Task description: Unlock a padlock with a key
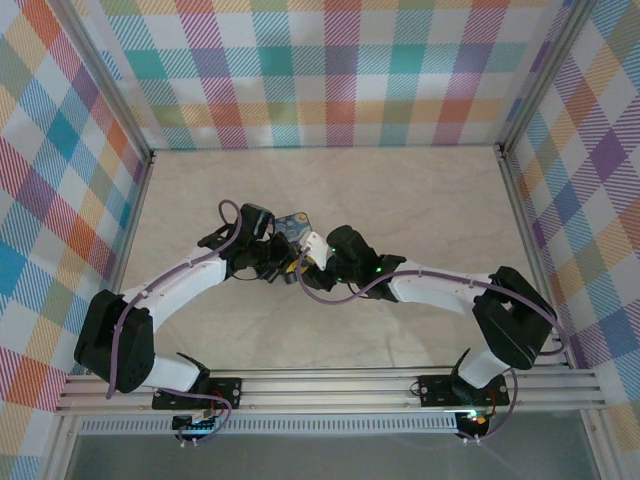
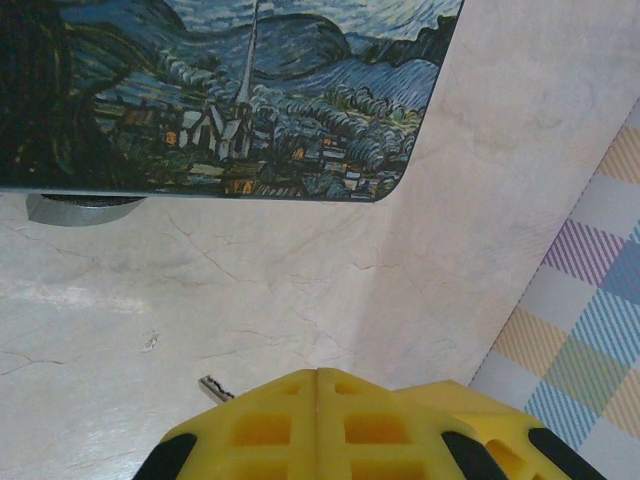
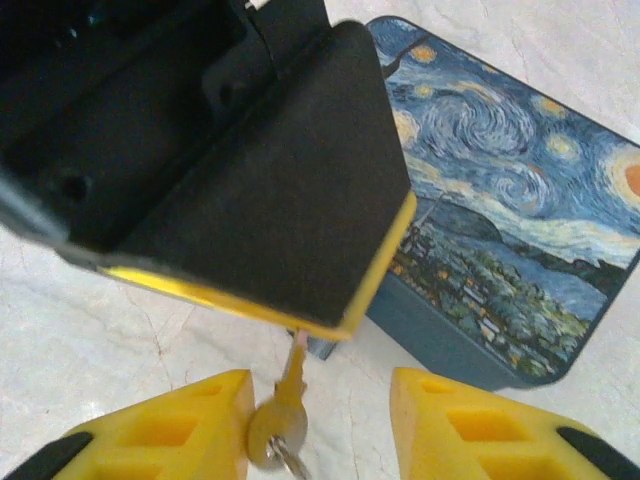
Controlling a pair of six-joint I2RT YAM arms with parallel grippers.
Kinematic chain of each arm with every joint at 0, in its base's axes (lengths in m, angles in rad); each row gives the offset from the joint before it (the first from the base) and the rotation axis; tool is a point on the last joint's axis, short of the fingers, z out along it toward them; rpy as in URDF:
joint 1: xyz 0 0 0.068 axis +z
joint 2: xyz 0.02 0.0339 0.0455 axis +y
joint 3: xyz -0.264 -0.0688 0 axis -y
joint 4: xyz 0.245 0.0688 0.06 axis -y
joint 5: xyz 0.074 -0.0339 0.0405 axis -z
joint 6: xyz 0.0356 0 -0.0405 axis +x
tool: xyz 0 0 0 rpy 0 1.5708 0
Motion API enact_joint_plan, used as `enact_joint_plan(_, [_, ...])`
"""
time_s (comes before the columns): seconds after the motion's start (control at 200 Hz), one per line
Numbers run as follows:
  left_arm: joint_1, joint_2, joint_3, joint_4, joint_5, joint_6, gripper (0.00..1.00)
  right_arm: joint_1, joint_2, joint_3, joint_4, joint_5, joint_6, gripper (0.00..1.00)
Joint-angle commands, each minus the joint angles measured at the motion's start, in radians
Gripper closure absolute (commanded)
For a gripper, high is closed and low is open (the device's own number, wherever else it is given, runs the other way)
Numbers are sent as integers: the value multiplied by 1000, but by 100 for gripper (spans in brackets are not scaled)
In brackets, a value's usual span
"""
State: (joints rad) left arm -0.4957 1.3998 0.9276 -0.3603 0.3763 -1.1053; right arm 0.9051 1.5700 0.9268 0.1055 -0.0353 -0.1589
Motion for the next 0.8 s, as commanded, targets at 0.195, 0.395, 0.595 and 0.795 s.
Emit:
enact_joint_plan(0.195, [-8, -13, 0, -2, 14, -13, 100, 9, 53, 70, -37, 41, -16, 83])
enact_joint_plan(0.395, [-8, -28, -4, -23, -17, -13, 100, 12, 39, 51, -64, 94, -7, 99])
enact_joint_plan(0.595, [1, -21, 34, -97, -61, 64, 74, 5, 10, 35, -97, 26, 36, 100])
enact_joint_plan(0.795, [37, -43, 97, -198, -109, 273, 53, -71, -19, 2, -109, -156, 153, 100])
